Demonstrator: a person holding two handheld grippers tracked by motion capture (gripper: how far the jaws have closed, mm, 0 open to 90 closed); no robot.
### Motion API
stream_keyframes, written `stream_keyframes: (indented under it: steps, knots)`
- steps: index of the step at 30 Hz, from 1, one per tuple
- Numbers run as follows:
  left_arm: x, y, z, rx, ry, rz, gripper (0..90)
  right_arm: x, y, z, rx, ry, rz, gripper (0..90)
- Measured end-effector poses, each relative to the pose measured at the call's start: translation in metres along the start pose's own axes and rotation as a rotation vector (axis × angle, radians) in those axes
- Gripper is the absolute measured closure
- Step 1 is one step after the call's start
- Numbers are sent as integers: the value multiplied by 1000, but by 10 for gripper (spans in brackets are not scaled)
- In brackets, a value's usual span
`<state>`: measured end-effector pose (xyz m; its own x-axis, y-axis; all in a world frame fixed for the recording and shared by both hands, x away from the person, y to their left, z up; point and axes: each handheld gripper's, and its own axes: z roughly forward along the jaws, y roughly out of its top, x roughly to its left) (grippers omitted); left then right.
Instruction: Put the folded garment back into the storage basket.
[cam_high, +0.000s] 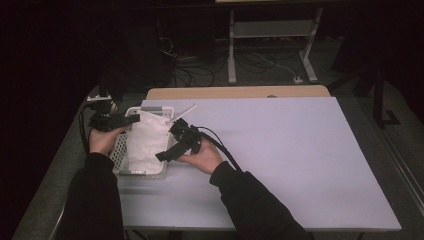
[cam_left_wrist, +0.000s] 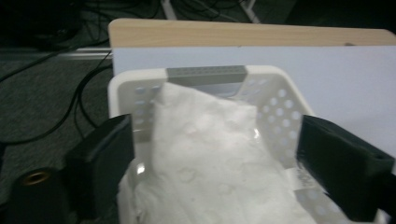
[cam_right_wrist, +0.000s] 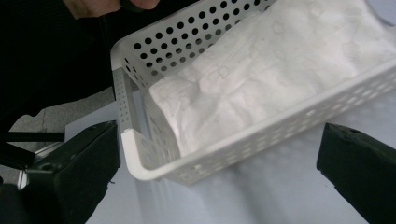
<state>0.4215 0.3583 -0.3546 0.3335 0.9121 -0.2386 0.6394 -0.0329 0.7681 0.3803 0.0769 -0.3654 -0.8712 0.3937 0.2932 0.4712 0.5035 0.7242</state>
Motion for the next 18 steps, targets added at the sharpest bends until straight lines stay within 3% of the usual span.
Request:
stream_keyframes:
  steps: [2,3,7,14,18]
  knots:
    - [0,0,0,0,0,0,47,-2,-1,-3,-6,3,-2,0]
    - [-6,-1,-2,0,-16,22,0,-5,-3,-9,-14,5,4,0]
    - [-13,-4,-4,-2,-28,55,0,-12,-7,-21,-30,-5,17,0]
    - [-19,-7,-5,-19,-36,63,0,-24,-15,-40,-46,-20,41,0]
    - [-30,-9,-9,-66,-35,87,0,-32,-20,-50,-49,-44,49,0]
